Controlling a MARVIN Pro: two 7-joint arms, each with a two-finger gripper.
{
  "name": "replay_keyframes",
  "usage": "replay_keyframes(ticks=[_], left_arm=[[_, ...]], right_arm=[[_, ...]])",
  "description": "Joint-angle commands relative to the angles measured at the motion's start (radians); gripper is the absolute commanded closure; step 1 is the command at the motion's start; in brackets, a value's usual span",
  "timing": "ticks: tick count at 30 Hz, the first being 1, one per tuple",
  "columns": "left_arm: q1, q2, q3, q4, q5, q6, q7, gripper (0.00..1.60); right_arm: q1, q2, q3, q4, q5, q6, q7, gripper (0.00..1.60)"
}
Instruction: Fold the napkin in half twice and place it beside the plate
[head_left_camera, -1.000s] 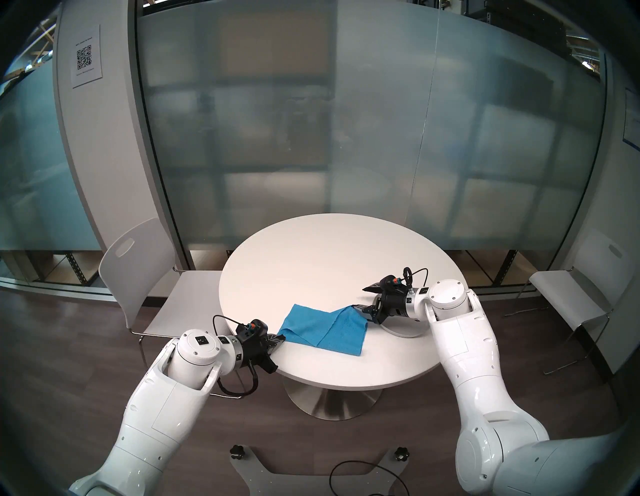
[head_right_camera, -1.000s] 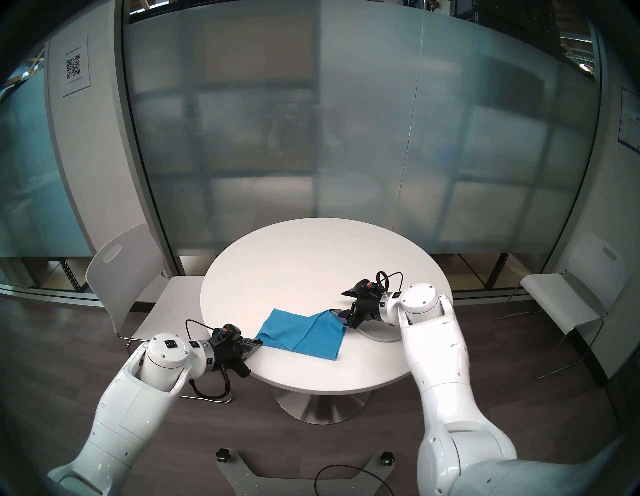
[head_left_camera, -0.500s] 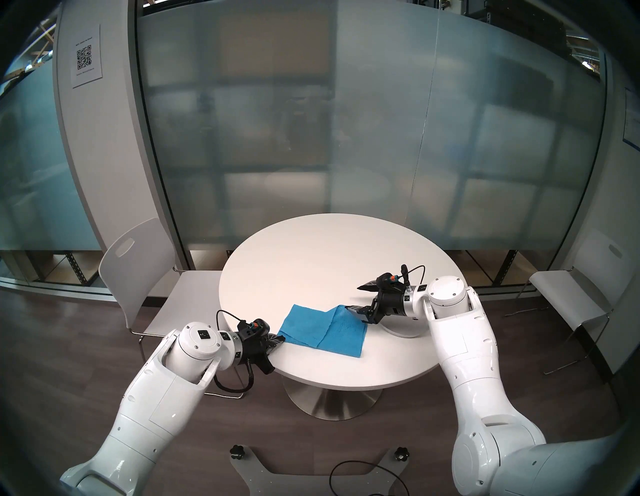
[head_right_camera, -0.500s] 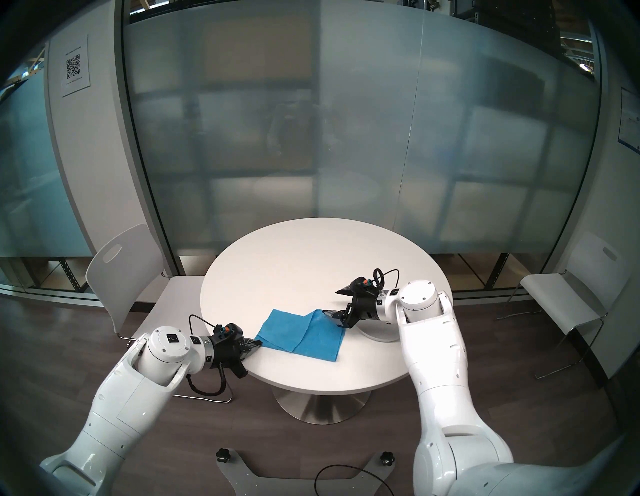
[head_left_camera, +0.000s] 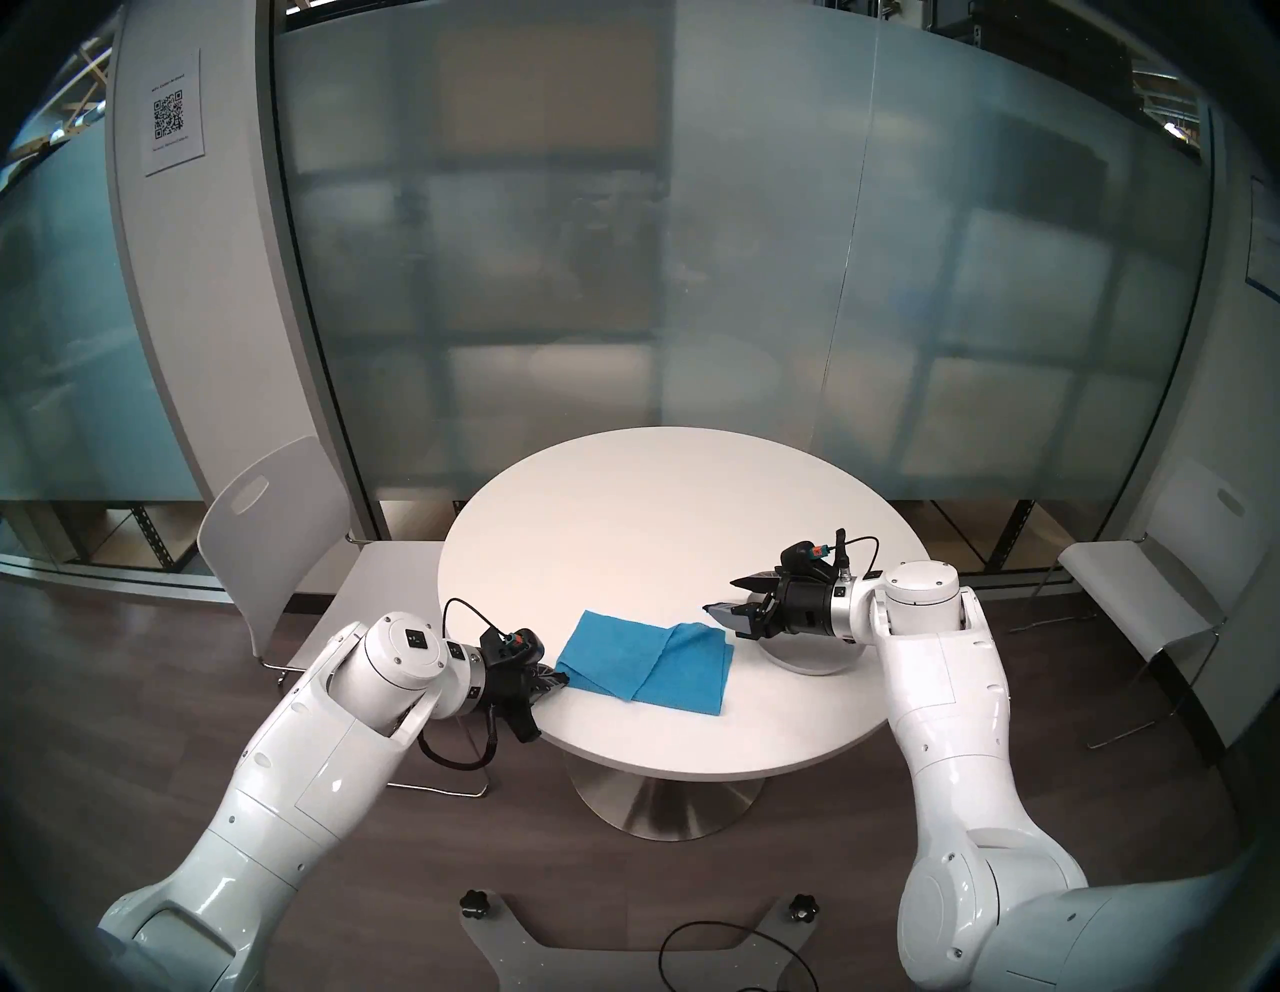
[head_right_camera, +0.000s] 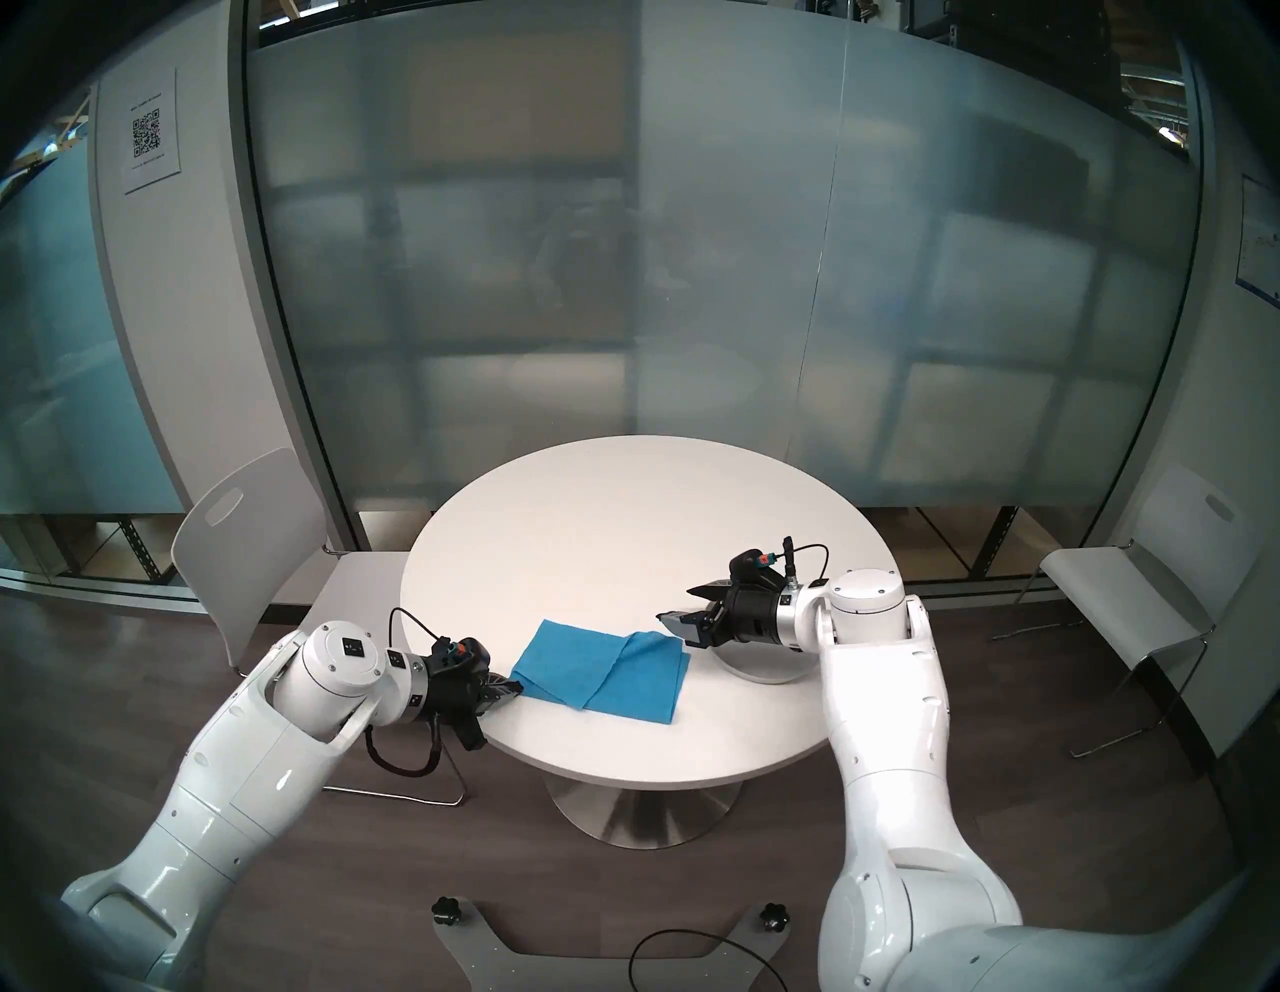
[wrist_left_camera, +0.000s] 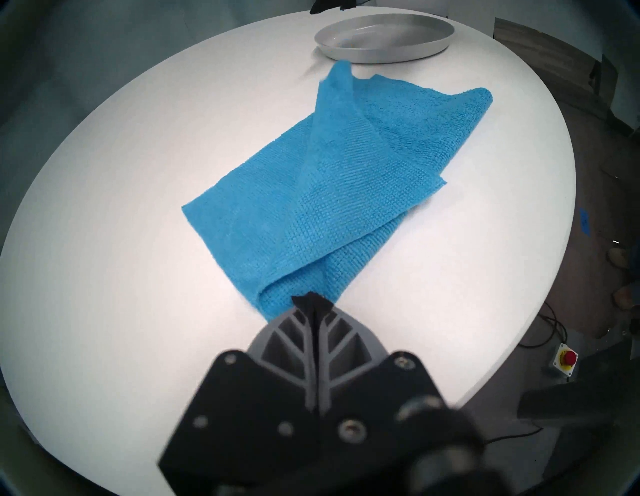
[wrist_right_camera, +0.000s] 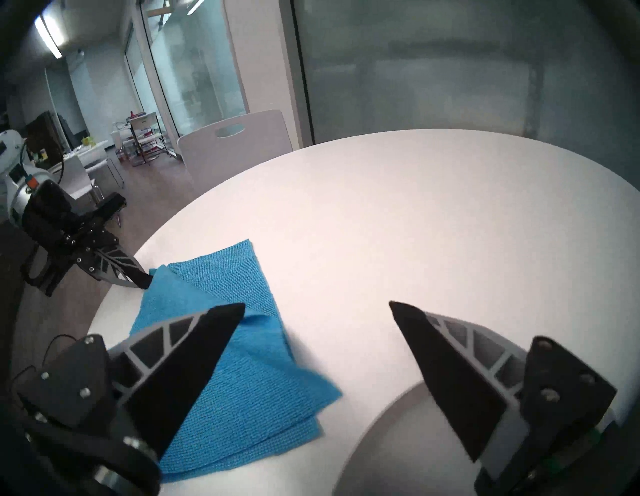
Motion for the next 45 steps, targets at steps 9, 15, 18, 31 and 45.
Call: replay_keyframes(ticks=[9, 15, 18, 31, 45], left_arm=[[0.021, 0.023, 0.010, 0.026, 0.007, 0.017, -0.021, 1.60], [0.023, 0.021, 0.002, 0.027, -0.001, 0.015, -0.018, 1.60], [0.023, 0.020, -0.001, 0.027, -0.004, 0.014, -0.017, 1.60], [0.023, 0.007, -0.005, 0.014, -0.015, 0.017, -0.011, 1.60], [0.052, 0.012, -0.011, -0.049, -0.032, 0.044, -0.029, 1.60]], right_arm=[[0.016, -0.014, -0.034, -0.046, 0.027, -0.067, 0.100, 0.00], [-0.052, -0.011, -0.083, -0.123, 0.030, -0.177, 0.166, 0.00], [-0.079, -0.003, -0.096, -0.145, 0.029, -0.219, 0.189, 0.00], [-0.172, 0.001, -0.111, -0.209, 0.060, -0.434, 0.224, 0.00], [-0.164, -0.016, -0.201, -0.209, 0.006, -0.505, 0.247, 0.08]])
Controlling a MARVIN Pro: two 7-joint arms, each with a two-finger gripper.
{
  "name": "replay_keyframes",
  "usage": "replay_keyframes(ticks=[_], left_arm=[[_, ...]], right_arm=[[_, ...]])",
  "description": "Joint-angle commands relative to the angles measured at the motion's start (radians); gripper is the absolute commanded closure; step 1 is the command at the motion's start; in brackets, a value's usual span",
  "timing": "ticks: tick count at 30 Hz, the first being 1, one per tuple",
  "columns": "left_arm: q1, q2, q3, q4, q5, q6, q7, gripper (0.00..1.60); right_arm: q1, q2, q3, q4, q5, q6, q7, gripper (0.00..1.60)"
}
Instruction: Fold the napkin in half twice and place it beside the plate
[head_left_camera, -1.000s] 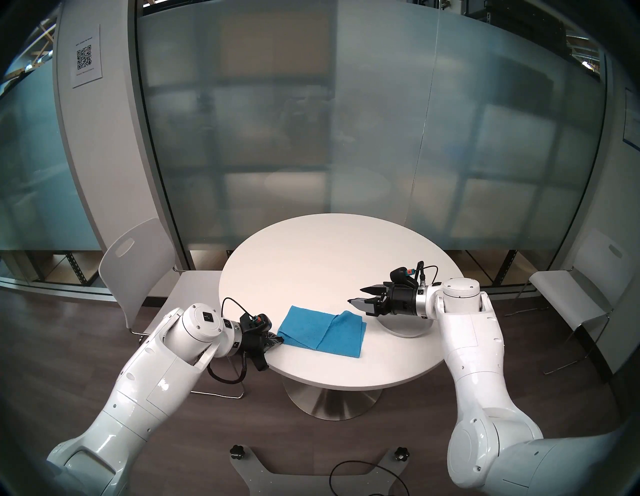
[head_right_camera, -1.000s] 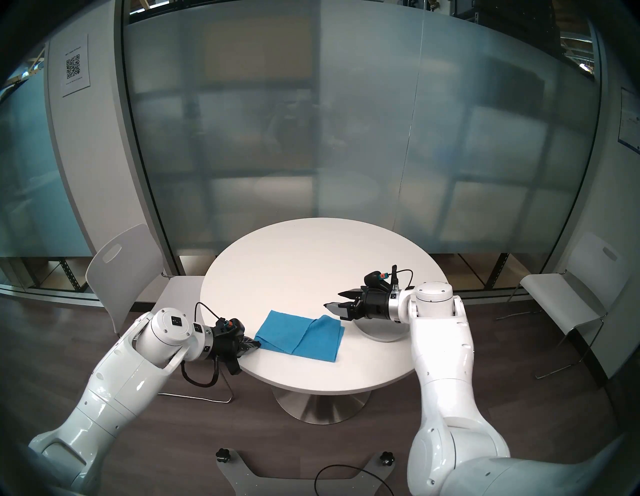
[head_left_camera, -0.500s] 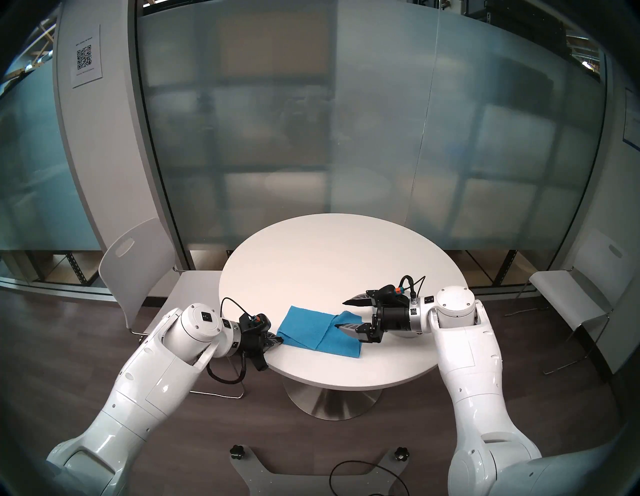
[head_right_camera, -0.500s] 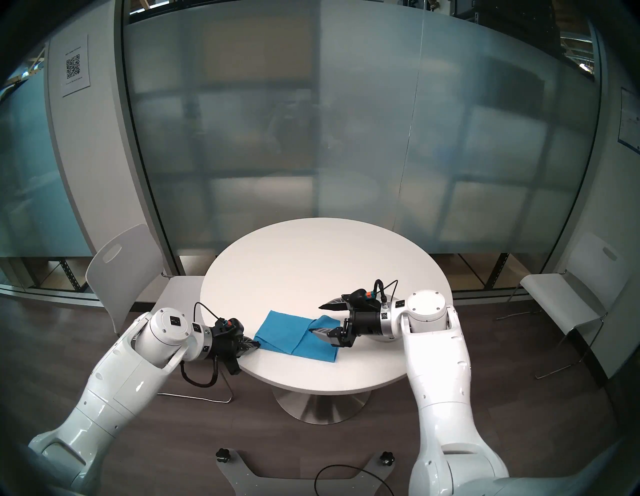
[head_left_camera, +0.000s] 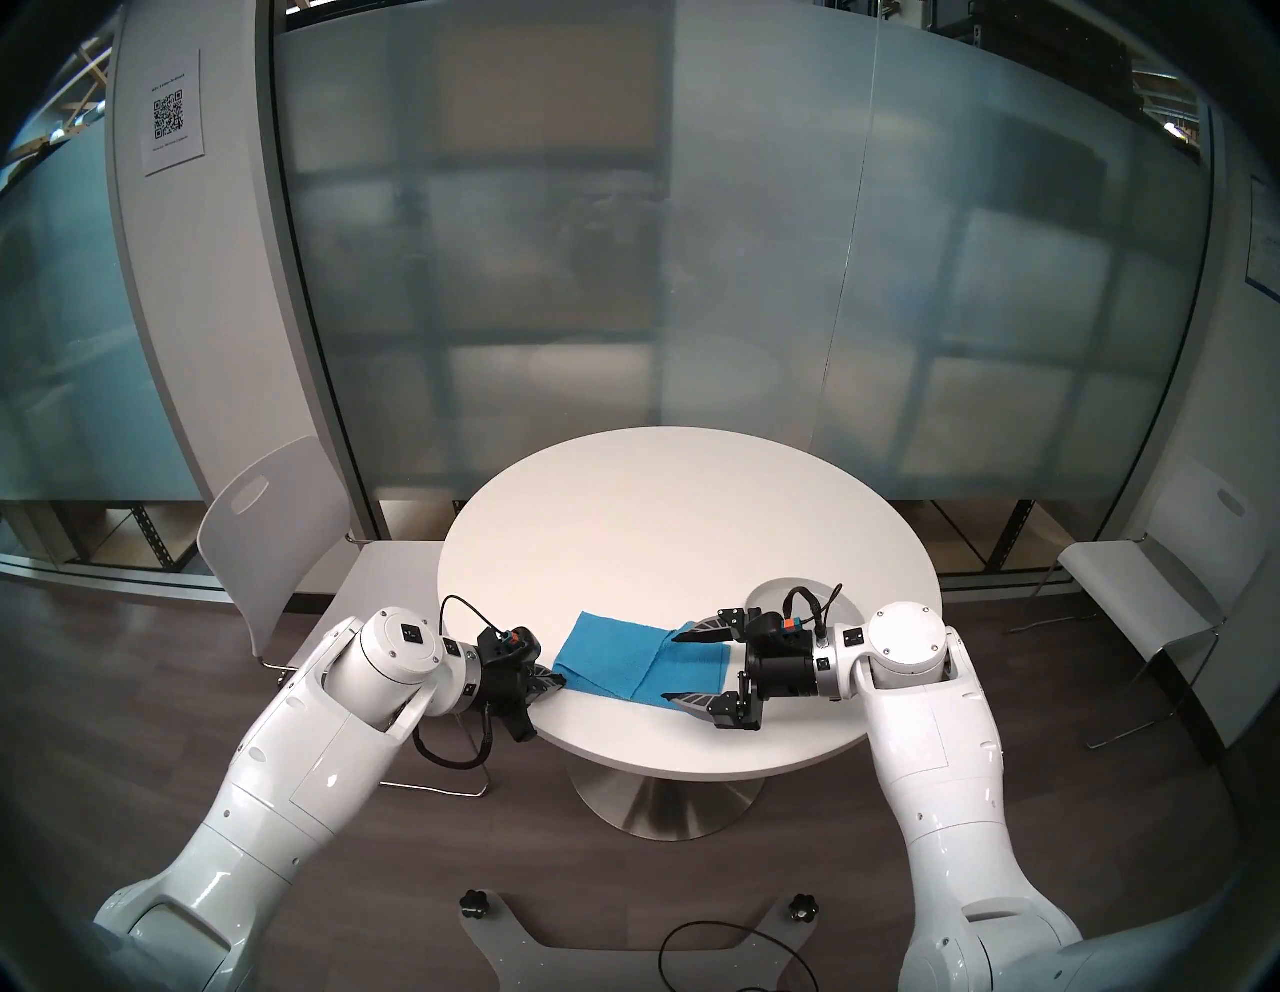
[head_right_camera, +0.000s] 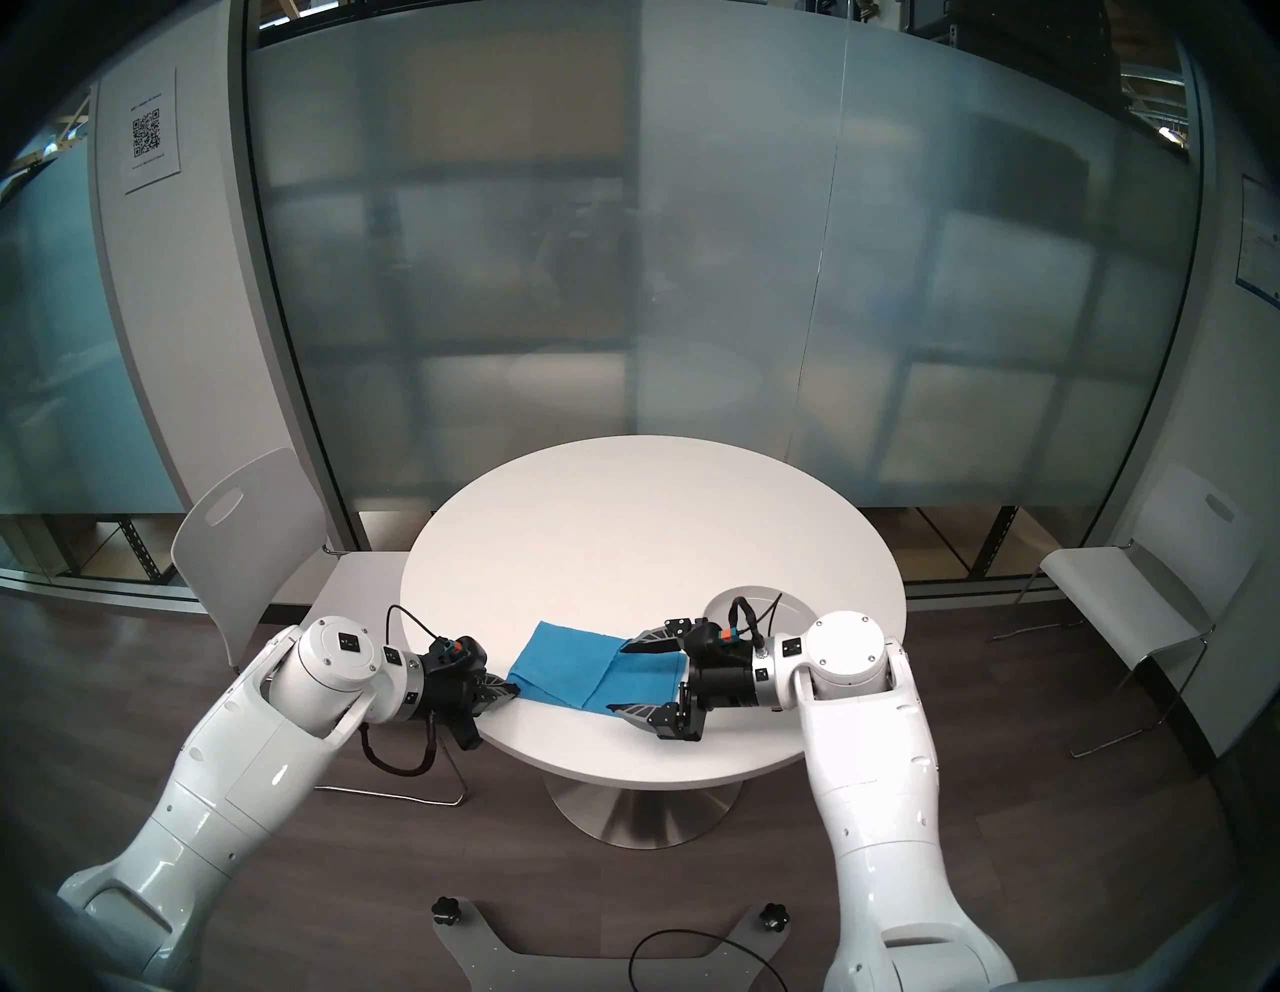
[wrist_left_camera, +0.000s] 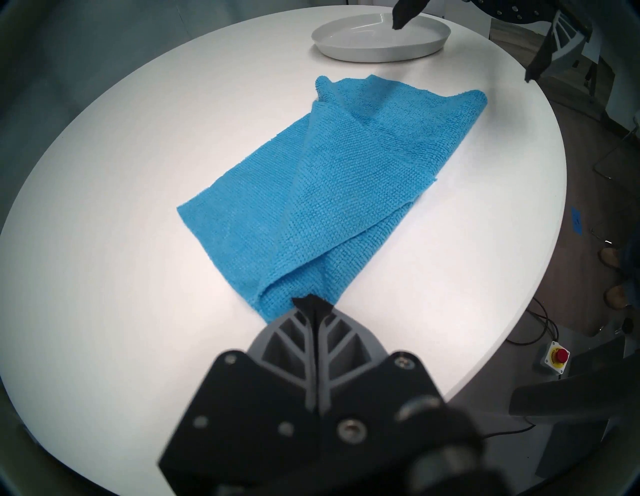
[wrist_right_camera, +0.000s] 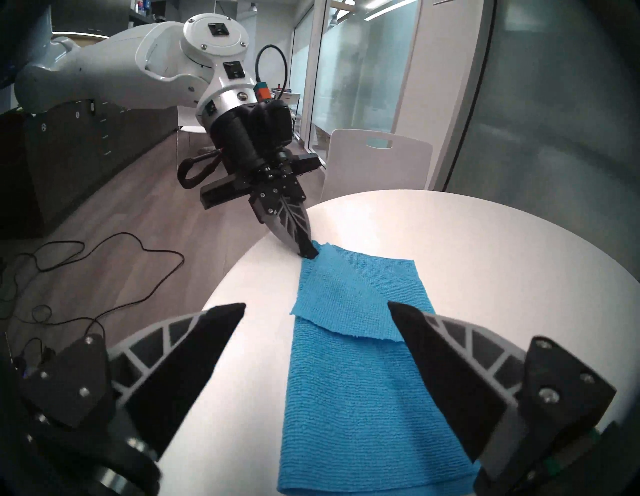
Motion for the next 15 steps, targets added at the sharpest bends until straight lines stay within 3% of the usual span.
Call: replay_keyframes(ticks=[1, 15], left_arm=[[0.044, 0.004, -0.003, -0.033, -0.013, 0.022, -0.010, 1.60], [0.069, 0.009, -0.004, -0.060, -0.024, 0.027, -0.001, 1.60]], right_arm=[[0.033, -0.017, -0.046, -0.006, -0.024, -0.025, -0.002, 0.08], [0.048, -0.004, -0.090, 0.000, -0.087, -0.087, 0.001, 0.30]])
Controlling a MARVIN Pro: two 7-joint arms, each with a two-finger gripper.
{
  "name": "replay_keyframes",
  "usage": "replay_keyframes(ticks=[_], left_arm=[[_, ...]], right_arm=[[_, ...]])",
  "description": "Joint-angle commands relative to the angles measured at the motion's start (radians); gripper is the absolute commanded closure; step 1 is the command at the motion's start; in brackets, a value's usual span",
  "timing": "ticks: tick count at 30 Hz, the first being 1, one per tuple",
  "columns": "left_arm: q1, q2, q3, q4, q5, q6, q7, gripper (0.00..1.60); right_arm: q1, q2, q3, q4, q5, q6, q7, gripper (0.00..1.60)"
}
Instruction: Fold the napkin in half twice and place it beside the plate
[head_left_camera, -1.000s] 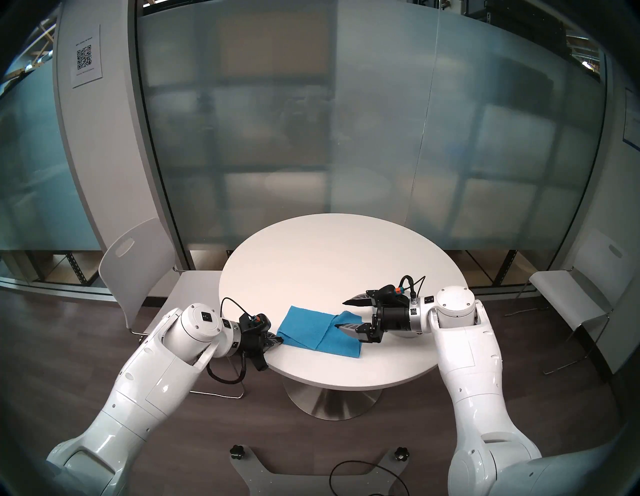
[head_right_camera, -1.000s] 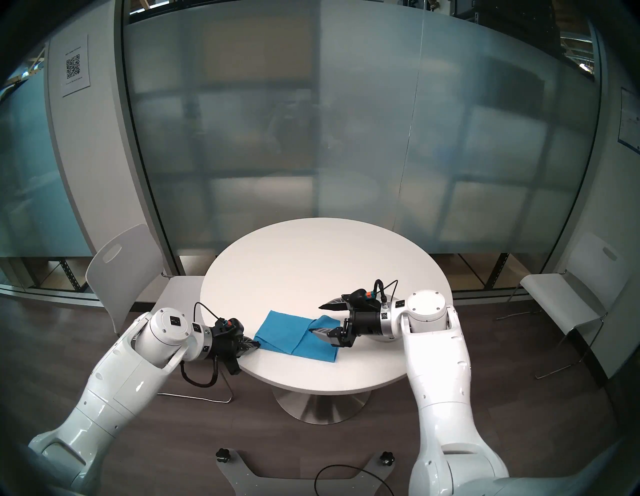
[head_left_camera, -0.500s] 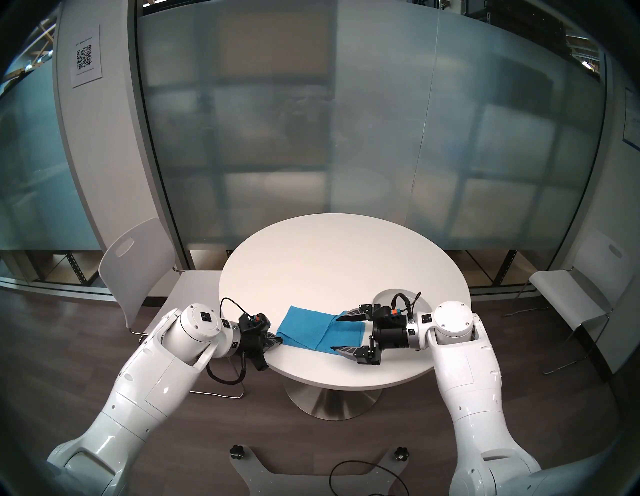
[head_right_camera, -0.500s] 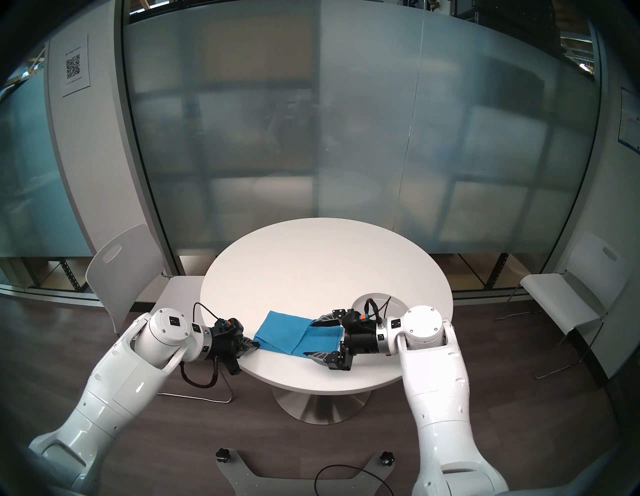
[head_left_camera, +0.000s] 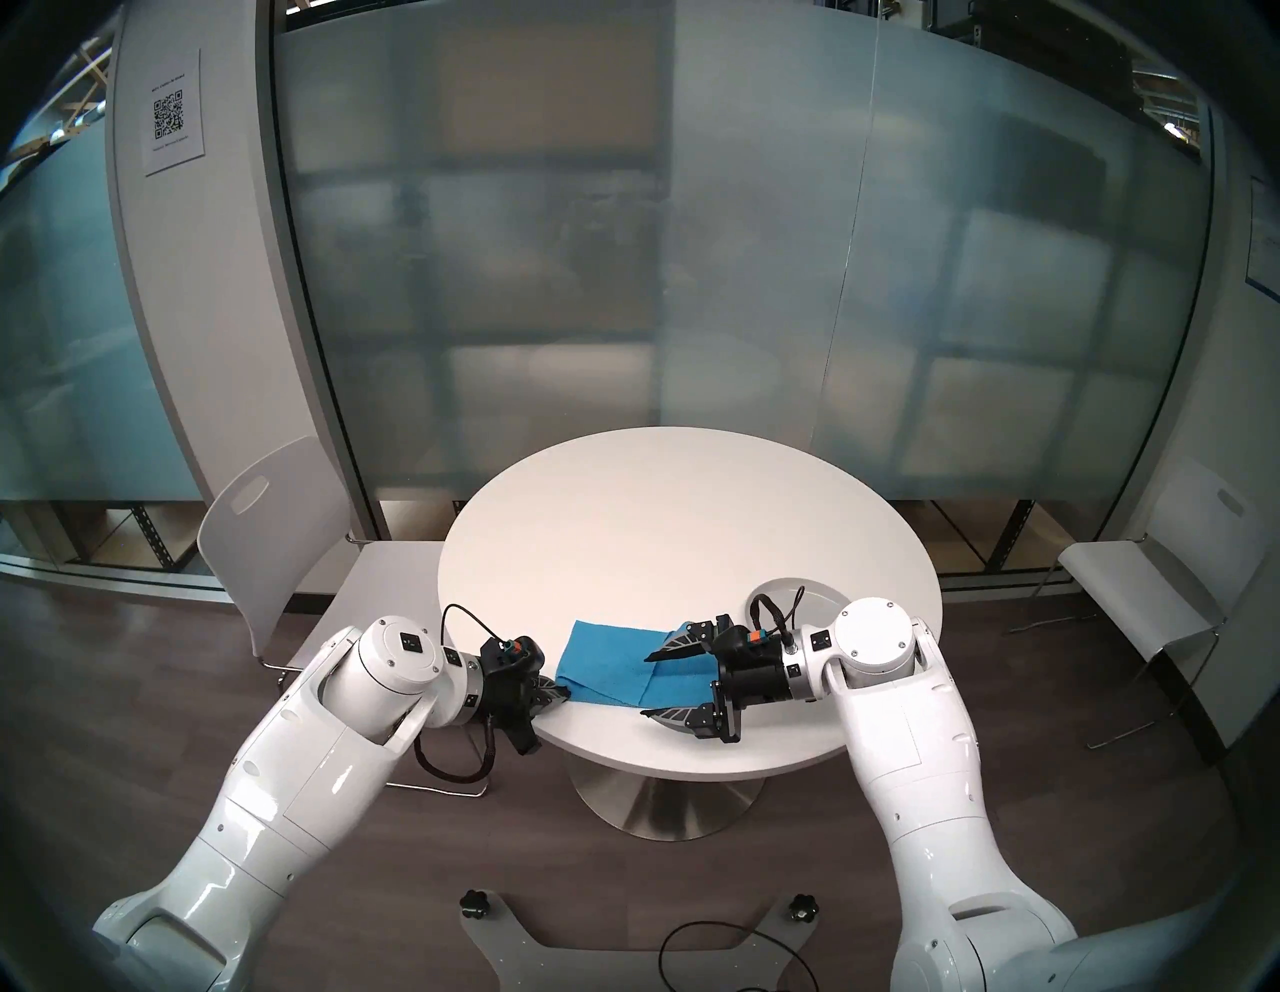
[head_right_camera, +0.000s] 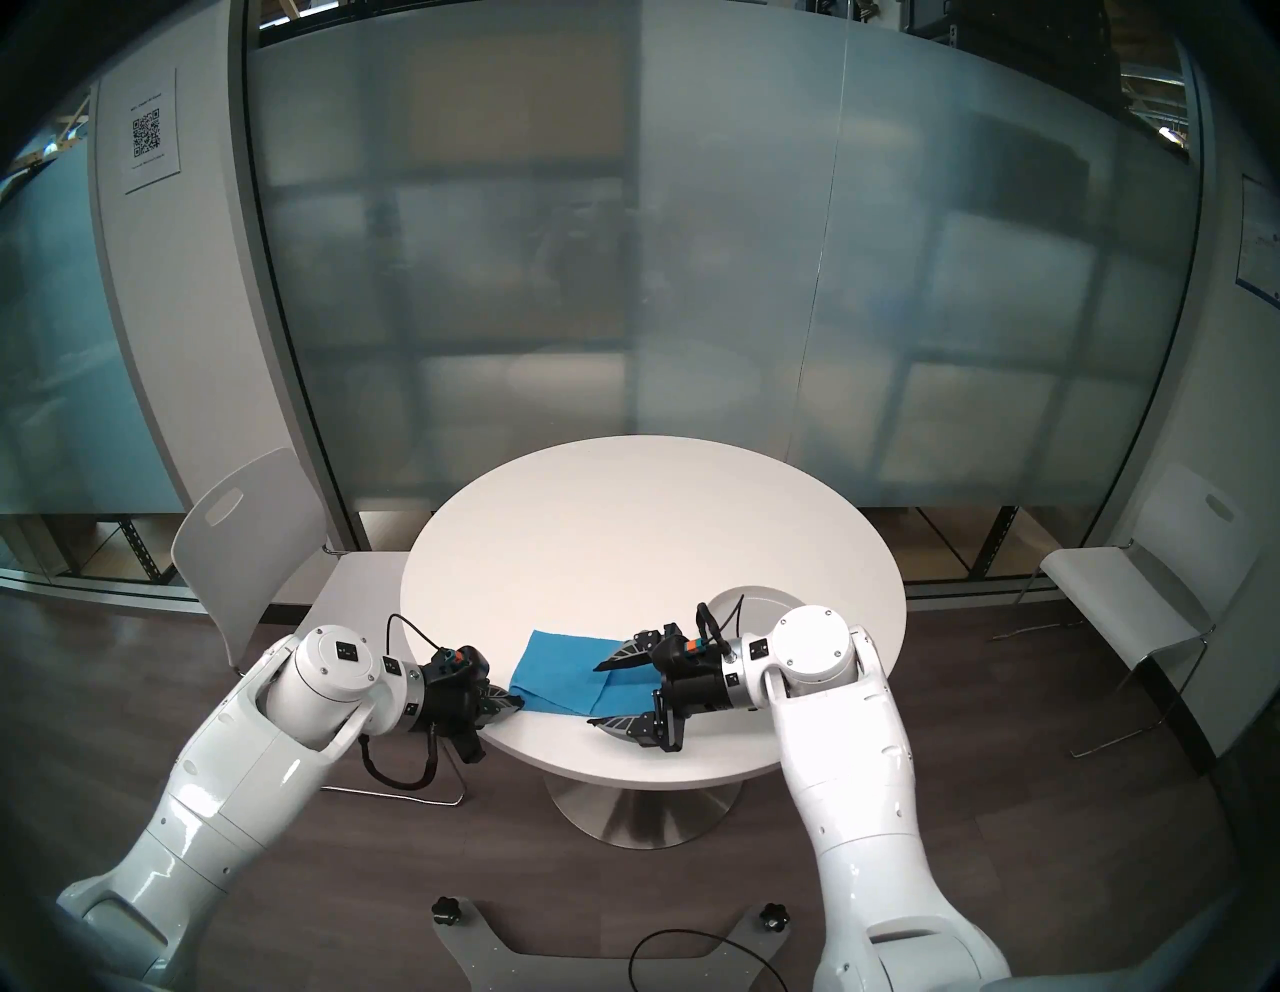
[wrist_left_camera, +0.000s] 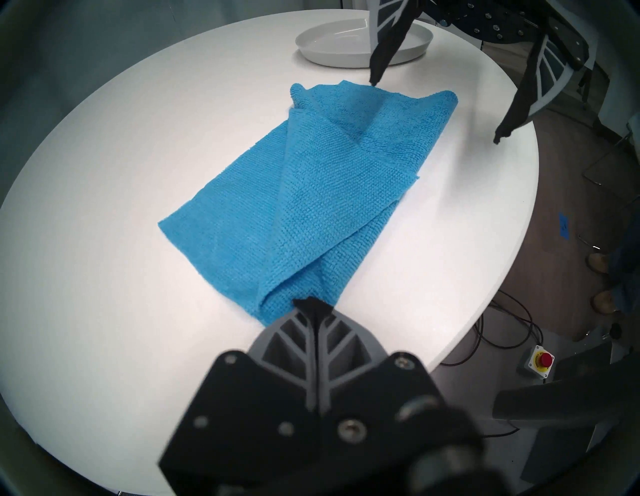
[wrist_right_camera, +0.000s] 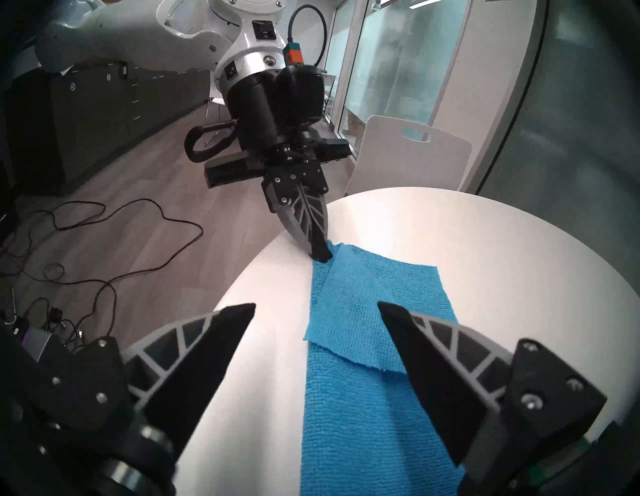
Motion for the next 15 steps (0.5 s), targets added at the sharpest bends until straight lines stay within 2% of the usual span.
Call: replay_keyframes(ticks=[1, 15], left_arm=[[0.026, 0.001, 0.001, -0.013, -0.001, 0.004, 0.005, 1.60], [0.024, 0.000, 0.005, -0.021, -0.006, 0.011, 0.014, 1.60]], right_arm=[[0.026, 0.011, -0.021, -0.016, -0.015, -0.034, -0.001, 0.33], [0.026, 0.035, -0.045, -0.053, -0.038, -0.040, -0.001, 0.48]])
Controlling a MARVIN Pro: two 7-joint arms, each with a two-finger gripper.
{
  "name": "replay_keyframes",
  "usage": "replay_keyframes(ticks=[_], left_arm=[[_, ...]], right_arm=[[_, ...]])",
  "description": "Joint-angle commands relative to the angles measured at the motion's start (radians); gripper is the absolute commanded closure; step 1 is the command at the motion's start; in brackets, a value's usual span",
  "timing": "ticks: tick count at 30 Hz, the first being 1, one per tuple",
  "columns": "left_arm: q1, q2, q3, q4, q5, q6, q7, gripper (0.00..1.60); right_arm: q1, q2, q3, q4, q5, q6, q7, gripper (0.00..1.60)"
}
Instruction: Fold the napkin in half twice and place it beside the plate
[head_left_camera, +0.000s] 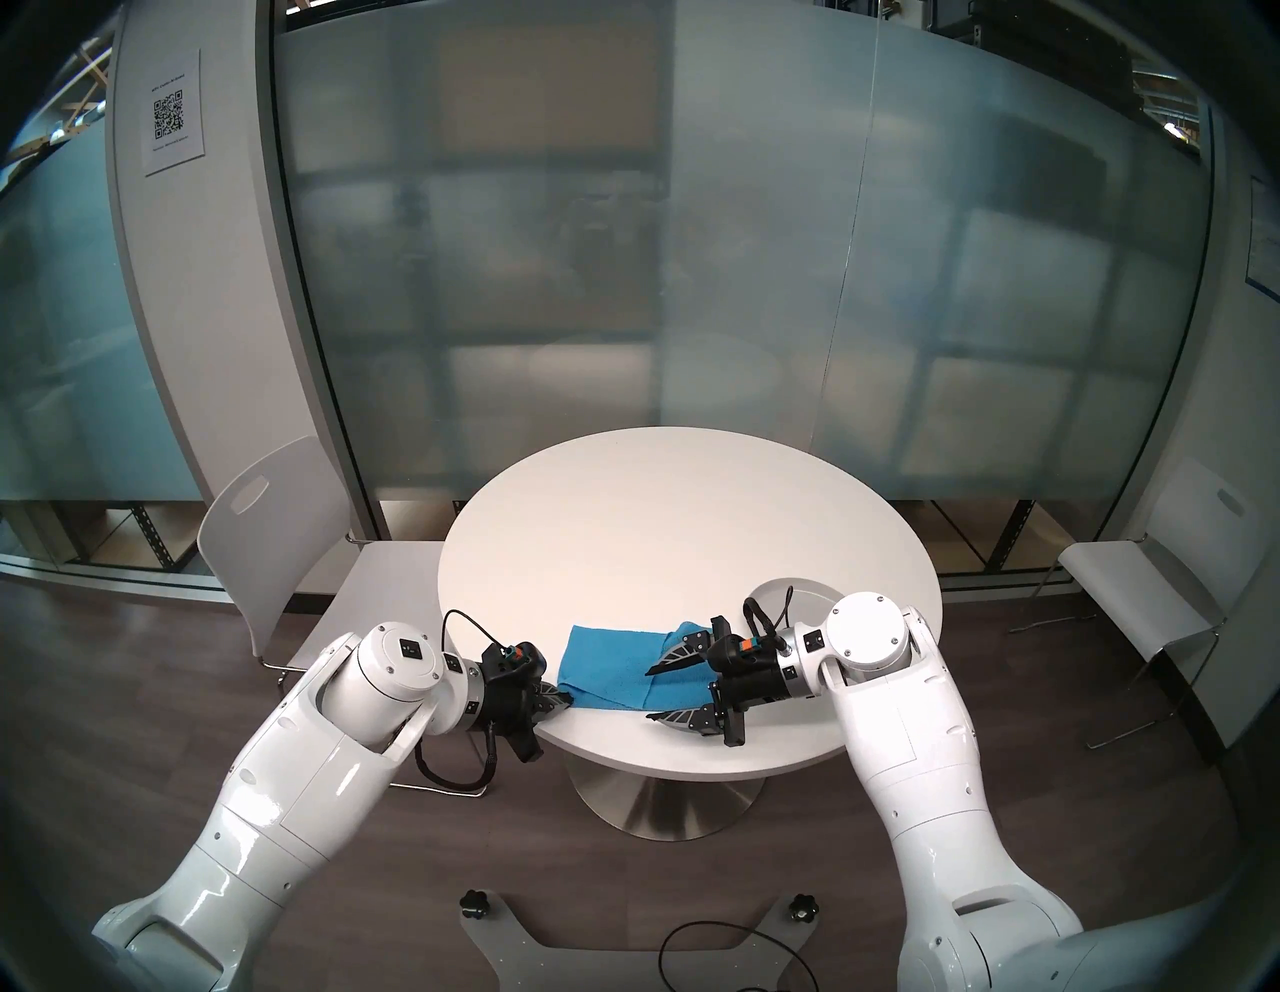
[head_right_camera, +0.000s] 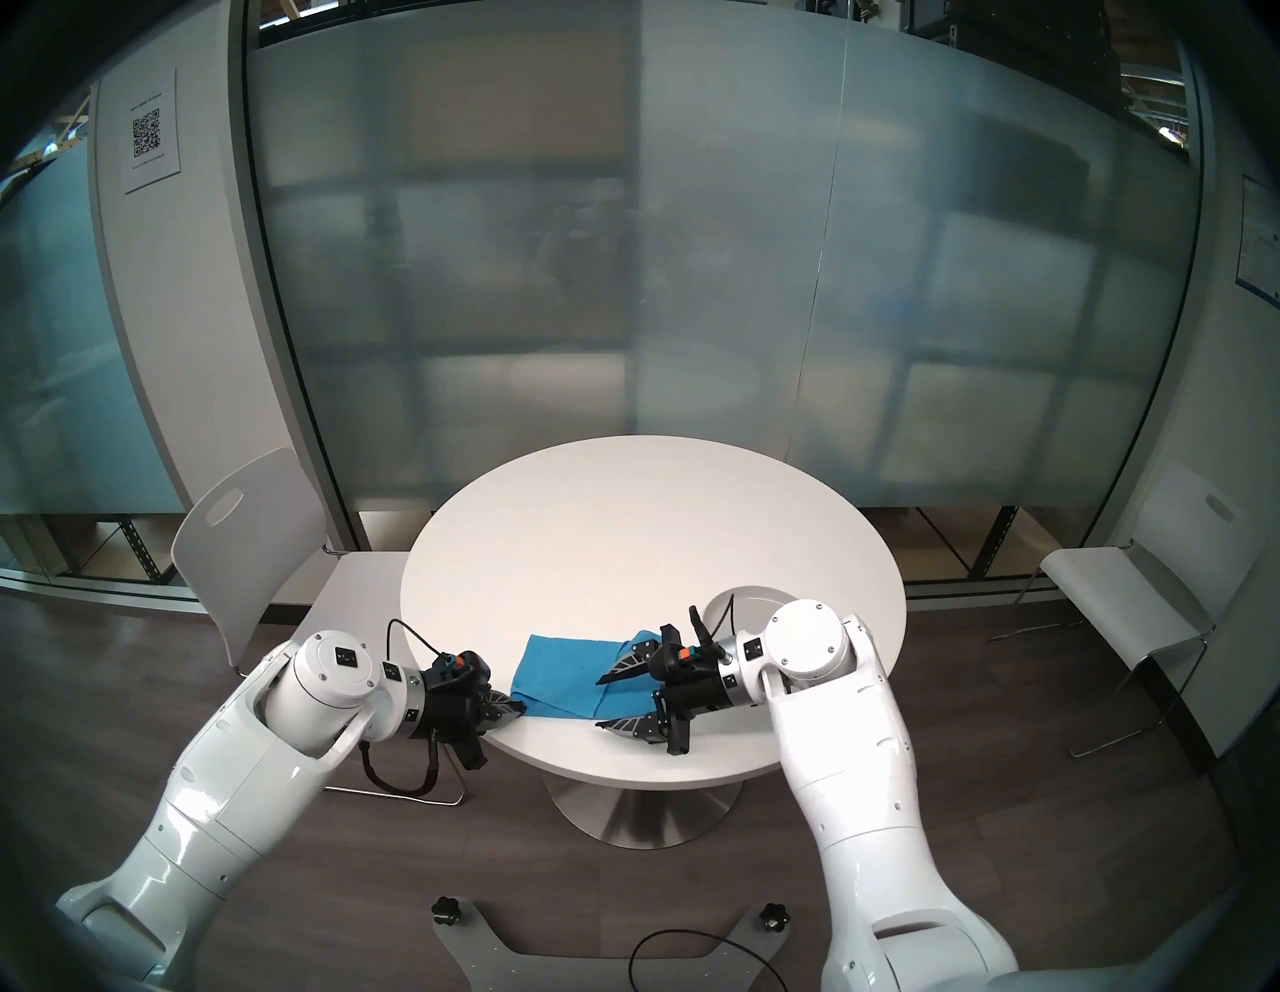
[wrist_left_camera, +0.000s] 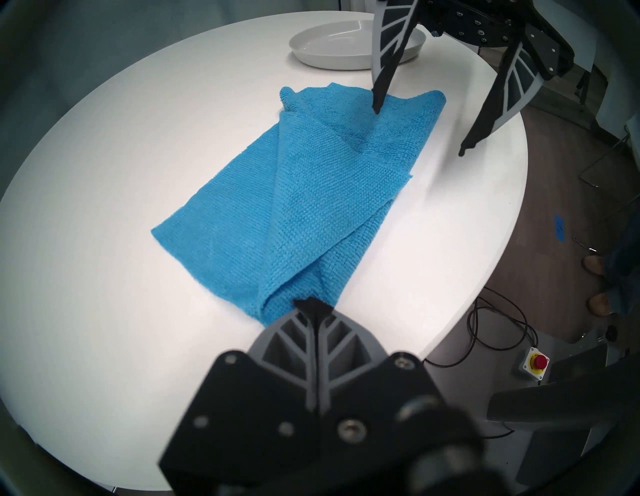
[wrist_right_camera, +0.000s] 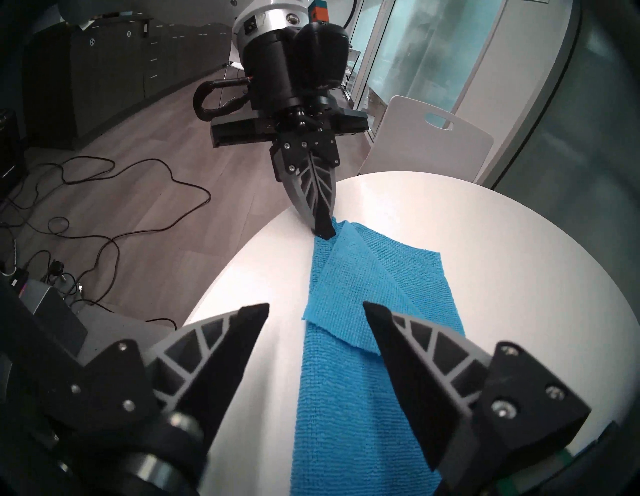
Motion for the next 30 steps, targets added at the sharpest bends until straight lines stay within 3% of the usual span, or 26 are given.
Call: replay_keyframes(ticks=[1, 30], left_arm=[[0.007, -0.002, 0.004, -0.002, 0.002, 0.001, 0.004, 1.60], [0.012, 0.013, 0.016, -0.024, -0.022, 0.014, 0.014, 1.60]], right_arm=[[0.016, 0.009, -0.014, -0.036, 0.017, 0.005, -0.001, 0.48], [0.047, 0.032, -0.087, 0.026, -0.023, -0.030, -0.003, 0.60]])
